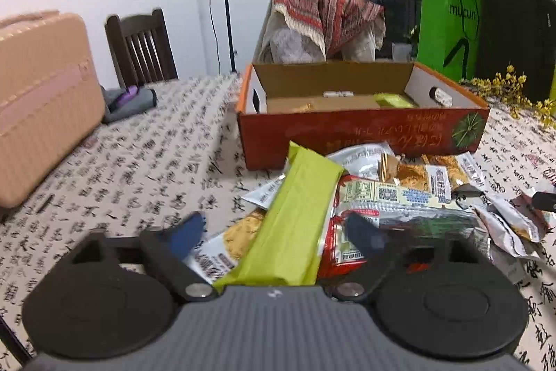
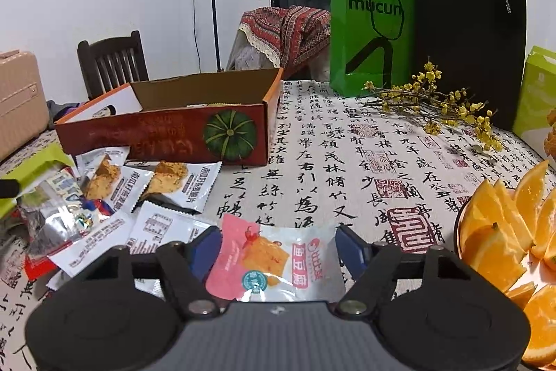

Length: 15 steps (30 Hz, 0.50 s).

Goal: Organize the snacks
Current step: 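Grasp the pink fish-tofu pouch with the right gripper while the left grasps the green bar, then carry both packets into the cardboard box and open both grippers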

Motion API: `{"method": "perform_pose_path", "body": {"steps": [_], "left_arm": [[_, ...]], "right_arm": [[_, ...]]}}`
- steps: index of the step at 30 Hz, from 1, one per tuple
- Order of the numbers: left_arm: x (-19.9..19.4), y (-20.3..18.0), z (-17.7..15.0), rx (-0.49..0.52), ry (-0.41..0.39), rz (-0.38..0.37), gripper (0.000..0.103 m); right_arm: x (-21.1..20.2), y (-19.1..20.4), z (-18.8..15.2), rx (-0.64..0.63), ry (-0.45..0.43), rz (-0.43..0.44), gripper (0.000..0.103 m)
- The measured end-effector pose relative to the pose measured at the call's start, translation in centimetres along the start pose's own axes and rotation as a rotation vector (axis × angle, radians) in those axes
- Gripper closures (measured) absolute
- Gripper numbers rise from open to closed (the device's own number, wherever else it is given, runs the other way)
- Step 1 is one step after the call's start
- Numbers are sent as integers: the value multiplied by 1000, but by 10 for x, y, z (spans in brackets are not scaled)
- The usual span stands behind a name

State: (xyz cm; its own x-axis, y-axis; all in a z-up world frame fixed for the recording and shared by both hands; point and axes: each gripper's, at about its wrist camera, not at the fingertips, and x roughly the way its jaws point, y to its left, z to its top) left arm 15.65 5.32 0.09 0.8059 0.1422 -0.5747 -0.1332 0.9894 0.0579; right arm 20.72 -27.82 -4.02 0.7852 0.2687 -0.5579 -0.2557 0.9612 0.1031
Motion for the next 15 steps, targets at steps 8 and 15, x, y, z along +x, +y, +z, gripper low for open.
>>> {"method": "perform_pose_path", "body": {"steps": [8,15], "left_arm": [[2,2,-6,-38,-14,-28,66],[-13,0,-4,-33,-55,-34,66]], "right_arm": [[-3,-3,0,26,-19,28,36],[-10,-4,1,32,-61,46,36]]}}
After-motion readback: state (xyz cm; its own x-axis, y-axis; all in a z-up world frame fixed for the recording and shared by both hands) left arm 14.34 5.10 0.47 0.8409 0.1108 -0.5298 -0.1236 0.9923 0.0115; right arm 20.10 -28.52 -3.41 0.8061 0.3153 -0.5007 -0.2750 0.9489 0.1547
